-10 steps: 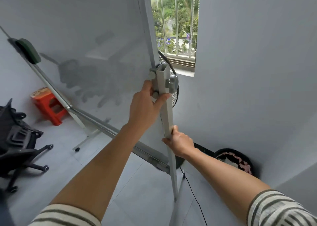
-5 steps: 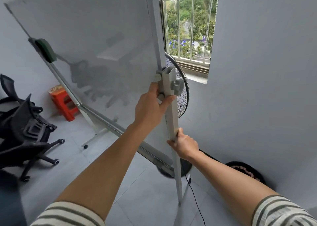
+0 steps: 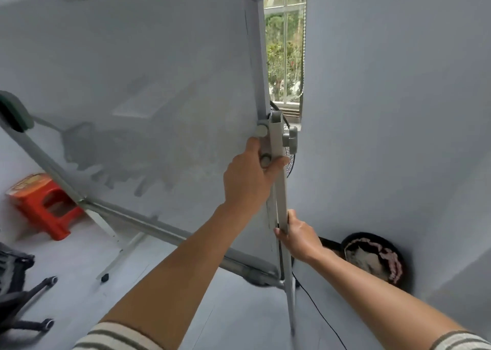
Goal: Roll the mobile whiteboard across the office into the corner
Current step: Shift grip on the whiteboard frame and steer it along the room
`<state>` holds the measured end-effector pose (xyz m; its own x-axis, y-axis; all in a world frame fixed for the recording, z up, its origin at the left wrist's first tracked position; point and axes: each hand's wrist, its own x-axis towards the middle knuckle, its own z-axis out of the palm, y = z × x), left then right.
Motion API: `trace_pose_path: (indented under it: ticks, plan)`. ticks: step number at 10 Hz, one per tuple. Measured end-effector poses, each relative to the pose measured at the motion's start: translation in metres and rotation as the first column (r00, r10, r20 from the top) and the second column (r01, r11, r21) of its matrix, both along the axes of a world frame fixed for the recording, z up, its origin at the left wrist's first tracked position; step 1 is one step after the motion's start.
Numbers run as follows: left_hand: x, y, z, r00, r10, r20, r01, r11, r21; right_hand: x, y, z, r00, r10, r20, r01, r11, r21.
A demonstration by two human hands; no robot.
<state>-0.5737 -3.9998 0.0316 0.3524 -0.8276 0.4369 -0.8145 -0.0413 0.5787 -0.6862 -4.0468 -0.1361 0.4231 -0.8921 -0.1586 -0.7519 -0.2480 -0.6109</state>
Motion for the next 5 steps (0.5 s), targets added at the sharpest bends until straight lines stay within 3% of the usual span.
trace_pose_path:
  ticks: [2, 4, 5]
  plan:
    - [0.026, 0.024, -0.001, 0.982, -0.172, 0.073, 0.168, 0.984, 0.051, 0.016, 0.035, 0.006, 0.988, -0.152, -0.024, 0.153, 0.987, 0.046]
    - [0.051, 0.046, -0.002, 0.952, -0.306, -0.022, 0.306, 0.943, 0.13, 0.004, 0.063, 0.011, 0.975, -0.208, -0.076, 0.214, 0.972, 0.095]
    - [0.072, 0.067, -0.022, 0.94, -0.329, -0.087, 0.34, 0.915, 0.214, -0.009, 0.077, 0.02, 0.972, -0.234, 0.039, 0.229, 0.968, 0.102]
